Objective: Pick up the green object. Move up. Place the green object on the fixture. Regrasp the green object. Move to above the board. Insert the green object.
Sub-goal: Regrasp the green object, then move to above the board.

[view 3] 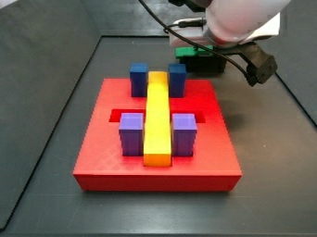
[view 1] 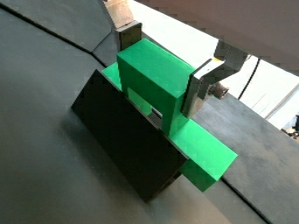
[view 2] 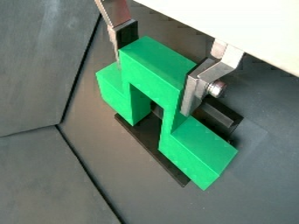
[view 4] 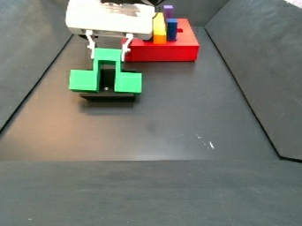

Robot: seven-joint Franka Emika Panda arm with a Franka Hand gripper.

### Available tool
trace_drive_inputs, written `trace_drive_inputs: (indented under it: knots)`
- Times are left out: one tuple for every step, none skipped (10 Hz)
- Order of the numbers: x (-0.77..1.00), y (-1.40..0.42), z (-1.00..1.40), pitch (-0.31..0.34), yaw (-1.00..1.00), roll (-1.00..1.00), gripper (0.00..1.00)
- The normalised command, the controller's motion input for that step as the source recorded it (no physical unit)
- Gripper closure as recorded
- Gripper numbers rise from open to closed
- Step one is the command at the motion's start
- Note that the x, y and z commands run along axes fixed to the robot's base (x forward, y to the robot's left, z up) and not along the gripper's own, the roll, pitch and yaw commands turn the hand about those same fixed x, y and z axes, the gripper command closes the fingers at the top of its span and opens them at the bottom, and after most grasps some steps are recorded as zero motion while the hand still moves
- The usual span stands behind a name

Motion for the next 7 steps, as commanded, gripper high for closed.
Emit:
trace_drive_inputs:
  knots:
    - [0.00, 0.00, 0.00, 0.000, 0.00, 0.00, 1.00]
    - [0.00, 0.00, 0.00, 0.000, 0.00, 0.00, 1.00]
    - [0.00, 0.00, 0.00, 0.000, 0.00, 0.00, 1.00]
    - [0.00, 0.00, 0.00, 0.000, 0.00, 0.00, 1.00]
    - [0.00, 0.00, 0.00, 0.000, 0.00, 0.00, 1.00]
    - [0.00, 0.00, 1.40, 0.000, 0.00, 0.00, 1.00]
    - [-0.01, 0.00, 1.40, 0.039, 0.02, -0.04, 1.00]
